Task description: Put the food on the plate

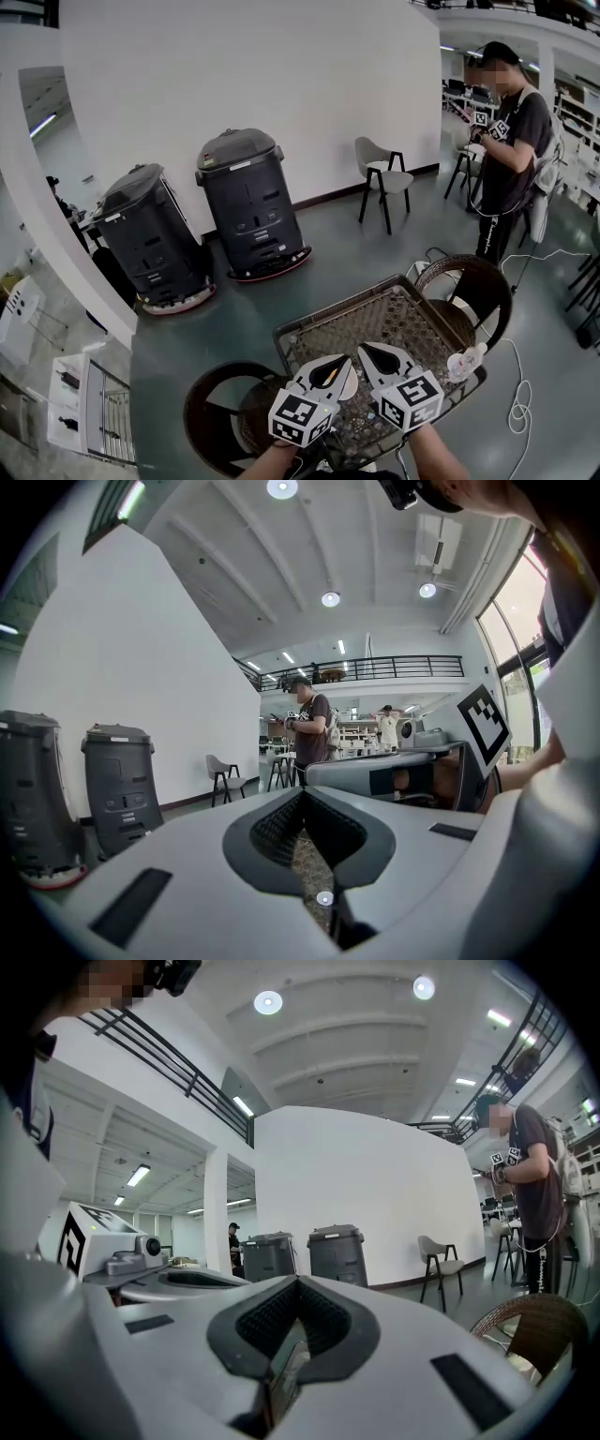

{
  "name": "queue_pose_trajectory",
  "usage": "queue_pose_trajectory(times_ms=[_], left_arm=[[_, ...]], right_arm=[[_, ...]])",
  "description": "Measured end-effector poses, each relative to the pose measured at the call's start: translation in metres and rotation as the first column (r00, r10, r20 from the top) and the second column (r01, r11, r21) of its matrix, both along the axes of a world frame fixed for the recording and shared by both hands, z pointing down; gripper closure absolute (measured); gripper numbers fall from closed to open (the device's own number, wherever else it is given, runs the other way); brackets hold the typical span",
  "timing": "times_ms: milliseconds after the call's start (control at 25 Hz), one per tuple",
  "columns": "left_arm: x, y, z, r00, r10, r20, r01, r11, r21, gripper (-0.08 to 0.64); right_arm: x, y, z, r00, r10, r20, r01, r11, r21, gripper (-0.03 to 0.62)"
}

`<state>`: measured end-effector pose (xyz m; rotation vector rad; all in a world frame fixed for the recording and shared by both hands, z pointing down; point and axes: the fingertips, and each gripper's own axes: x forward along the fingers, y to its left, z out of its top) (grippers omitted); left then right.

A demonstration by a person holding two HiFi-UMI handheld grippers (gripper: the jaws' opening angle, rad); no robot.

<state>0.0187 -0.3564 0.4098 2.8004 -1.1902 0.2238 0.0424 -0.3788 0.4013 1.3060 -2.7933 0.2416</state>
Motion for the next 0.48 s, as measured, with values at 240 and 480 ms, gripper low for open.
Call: queue_pose_trajectory(times_ms=[240,480], left_arm=[[0.0049,-0.0022,0.0002,1.0,0.024,-0.016,-0.024,1.0,-0.008,0.551],[0.0029,-0.0019,-0.0006,0.999,0.033,-0.019,-0.033,0.999,-0.013,0.551]], right_arm=[[0.0029,-0.0002,0.0003,1.0,0.01,-0.013,-0.01,1.0,0.0,0.588],[0.0011,0.0013,-0.0024,1.0,0.013,-0.017,-0.013,1.0,0.0,0.588]])
